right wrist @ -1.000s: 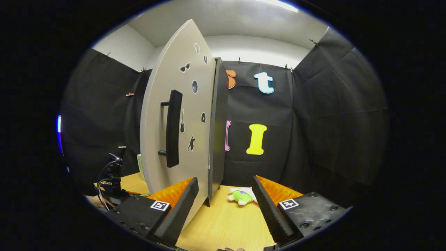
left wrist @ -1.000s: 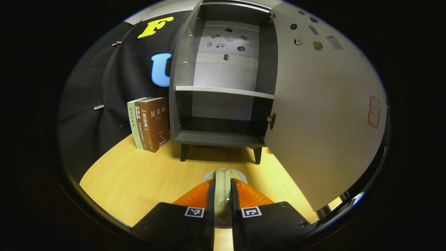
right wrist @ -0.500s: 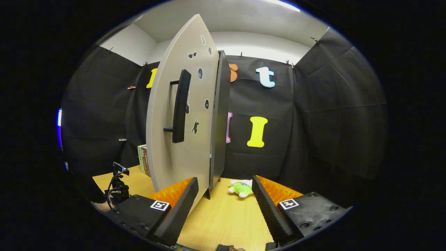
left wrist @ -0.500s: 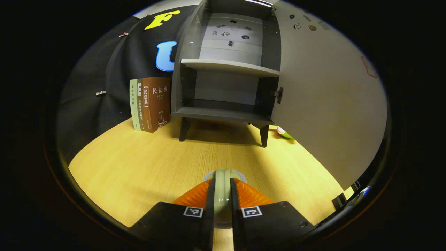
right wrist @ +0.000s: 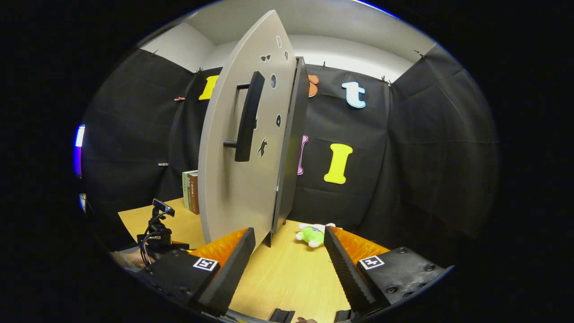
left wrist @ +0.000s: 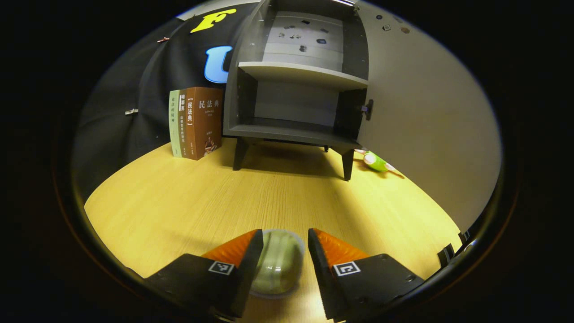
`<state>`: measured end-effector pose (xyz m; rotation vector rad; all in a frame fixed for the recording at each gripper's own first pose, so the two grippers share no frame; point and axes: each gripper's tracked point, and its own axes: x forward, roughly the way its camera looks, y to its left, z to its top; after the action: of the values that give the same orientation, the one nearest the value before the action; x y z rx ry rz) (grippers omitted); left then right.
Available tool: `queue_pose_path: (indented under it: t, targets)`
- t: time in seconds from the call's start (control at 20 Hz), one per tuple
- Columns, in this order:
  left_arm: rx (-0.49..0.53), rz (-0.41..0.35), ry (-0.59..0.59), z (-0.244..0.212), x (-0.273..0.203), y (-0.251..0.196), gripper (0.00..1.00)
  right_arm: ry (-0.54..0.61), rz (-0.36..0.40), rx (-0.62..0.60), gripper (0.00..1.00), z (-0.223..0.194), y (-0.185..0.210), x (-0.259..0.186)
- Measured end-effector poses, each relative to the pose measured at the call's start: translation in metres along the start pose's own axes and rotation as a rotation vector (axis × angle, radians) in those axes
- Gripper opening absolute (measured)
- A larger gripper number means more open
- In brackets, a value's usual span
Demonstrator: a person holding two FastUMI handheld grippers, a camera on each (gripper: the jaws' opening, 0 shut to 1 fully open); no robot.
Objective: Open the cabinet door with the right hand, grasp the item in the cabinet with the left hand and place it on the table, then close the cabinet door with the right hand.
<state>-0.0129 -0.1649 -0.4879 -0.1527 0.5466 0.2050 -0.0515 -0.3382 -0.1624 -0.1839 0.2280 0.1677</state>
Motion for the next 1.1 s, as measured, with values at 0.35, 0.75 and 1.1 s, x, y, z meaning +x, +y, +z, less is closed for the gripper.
queue_pose_path:
  t: [0.35,0.75,1.1]
  targets:
    - [0.048,-0.053,-0.075,0.056,-0.056,-0.025,0.94,-0.007,0.085,0.068,0.98,0.018,0.024,-0.001]
    - [0.107,-0.036,-0.261,0.178,-0.141,-0.026,0.95,-0.108,0.162,0.157,0.98,0.078,0.039,0.006]
    - [0.086,0.013,-0.384,0.277,-0.211,-0.007,0.93,-0.208,0.22,0.193,0.97,0.129,0.037,0.028]
